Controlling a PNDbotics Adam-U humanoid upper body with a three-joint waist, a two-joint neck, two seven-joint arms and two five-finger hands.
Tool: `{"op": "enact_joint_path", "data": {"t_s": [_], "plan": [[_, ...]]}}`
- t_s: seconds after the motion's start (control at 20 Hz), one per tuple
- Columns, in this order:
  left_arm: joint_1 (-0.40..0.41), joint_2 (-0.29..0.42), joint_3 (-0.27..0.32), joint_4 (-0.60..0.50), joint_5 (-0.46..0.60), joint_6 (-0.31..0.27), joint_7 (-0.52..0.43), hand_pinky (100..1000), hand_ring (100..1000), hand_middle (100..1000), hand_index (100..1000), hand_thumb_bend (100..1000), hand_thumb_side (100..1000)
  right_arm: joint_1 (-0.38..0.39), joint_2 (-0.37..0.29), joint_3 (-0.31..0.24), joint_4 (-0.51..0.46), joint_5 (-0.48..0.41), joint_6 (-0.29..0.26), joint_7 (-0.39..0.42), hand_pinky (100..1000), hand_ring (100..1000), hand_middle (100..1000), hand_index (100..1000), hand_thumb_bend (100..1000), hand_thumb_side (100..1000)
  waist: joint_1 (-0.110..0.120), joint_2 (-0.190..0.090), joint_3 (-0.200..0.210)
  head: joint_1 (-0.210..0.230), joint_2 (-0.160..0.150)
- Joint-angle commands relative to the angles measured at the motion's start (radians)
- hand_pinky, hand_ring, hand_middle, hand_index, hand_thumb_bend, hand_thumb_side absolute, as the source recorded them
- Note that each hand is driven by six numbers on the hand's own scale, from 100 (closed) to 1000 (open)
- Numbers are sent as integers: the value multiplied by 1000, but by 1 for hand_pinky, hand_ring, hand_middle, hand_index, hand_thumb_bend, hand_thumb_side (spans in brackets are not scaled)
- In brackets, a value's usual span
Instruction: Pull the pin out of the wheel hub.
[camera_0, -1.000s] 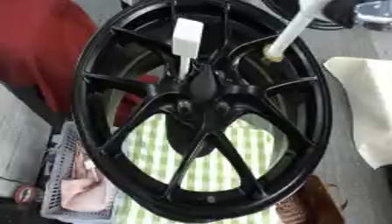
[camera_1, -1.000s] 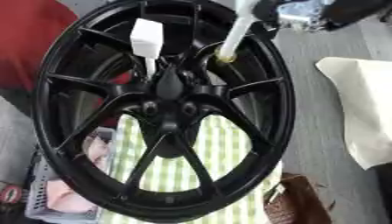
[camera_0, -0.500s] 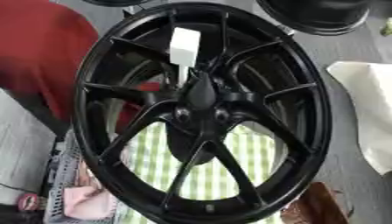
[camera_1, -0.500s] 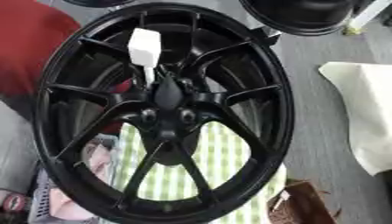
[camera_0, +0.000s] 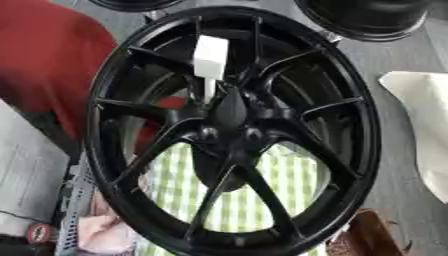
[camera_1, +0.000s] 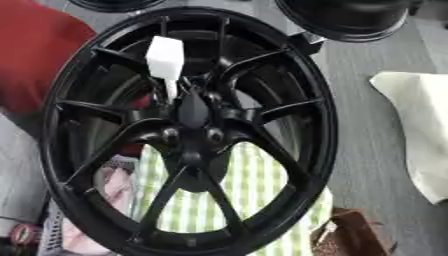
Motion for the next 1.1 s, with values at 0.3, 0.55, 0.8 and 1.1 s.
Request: {"op": "enact_joint_path", "data": {"t_s": [0.3,0.55,0.8,1.1], "plan": [[-9,38,12,-7,1,-2,0,807,696,566,765,256,481,-24,-14,-32,17,-8,24,-59,785,837,810,857,275,244,7,-15,-1,0,-13],[-15,35,9,-10,1,0,-3,808,695,567,764,253,481,-50,1,-7,-54,-159,0,-222,745,745,698,790,172,474,8,-15,2,-3,-13],[-22,35,6,-17,0,-1,-4,808,695,567,764,252,480,-81,13,50,-159,-312,-91,-305,732,694,642,754,100,526,8,-14,9,-9,-17],[-31,35,1,-25,-2,0,-8,809,695,566,763,254,477,-137,38,118,-243,-426,-162,-298,735,682,630,746,100,532,9,-14,17,-15,-23]]}}
